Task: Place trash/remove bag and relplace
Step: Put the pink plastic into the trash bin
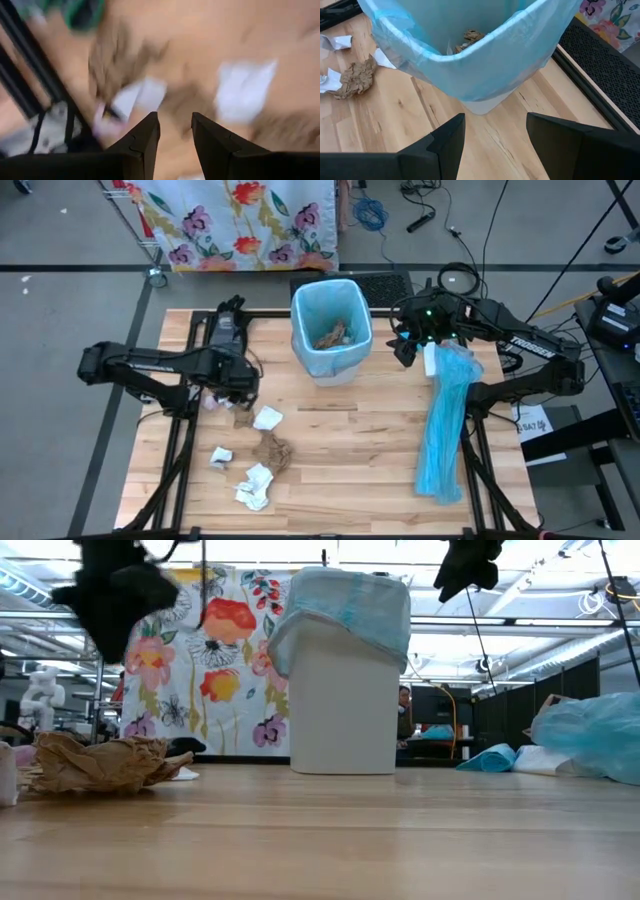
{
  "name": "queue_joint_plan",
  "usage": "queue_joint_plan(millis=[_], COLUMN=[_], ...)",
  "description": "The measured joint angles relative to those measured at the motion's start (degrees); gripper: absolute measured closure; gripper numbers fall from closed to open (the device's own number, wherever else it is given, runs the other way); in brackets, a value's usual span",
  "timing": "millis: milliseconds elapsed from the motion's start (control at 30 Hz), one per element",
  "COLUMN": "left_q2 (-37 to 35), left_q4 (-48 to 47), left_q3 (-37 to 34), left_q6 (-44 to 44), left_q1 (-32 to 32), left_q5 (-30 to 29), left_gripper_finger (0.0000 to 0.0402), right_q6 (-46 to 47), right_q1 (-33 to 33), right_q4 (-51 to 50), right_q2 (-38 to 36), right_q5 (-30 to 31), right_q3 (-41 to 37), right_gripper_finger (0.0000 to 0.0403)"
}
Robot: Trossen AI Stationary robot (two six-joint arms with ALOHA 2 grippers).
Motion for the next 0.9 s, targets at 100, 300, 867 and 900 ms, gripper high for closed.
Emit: queue_joint_plan(millis=[100,300,867,900], left_q2=[-0.39,2.34,22.79,24.68], left_q4=[0.00,-0.19,3.68,3.67], left_q3=[-5.20,-11.91,-16.50,-16.96], left_q6=[4.12,10.68,23.92,23.92], left_q1=[1.08,3.53,10.90,11.11], left_q5=[6.52,9.52,0.95,1.37], left_gripper_finger=[0.0285,0.0313,0.0396,0.0396], right_q6=[0.11,0.58,2.10,2.12], right_q1=[0.00,0.02,0.00,0.02], right_q4=[0.60,2.60,4.50,4.44], right_q2=[0.01,0.02,-0.01,0.02], right_q5=[-0.01,-0.02,-0.02,-0.02], right_q3=[0.00,0.00,0.00,0.00], right_gripper_finger=[0.0200,0.0200,0.0200,0.0200])
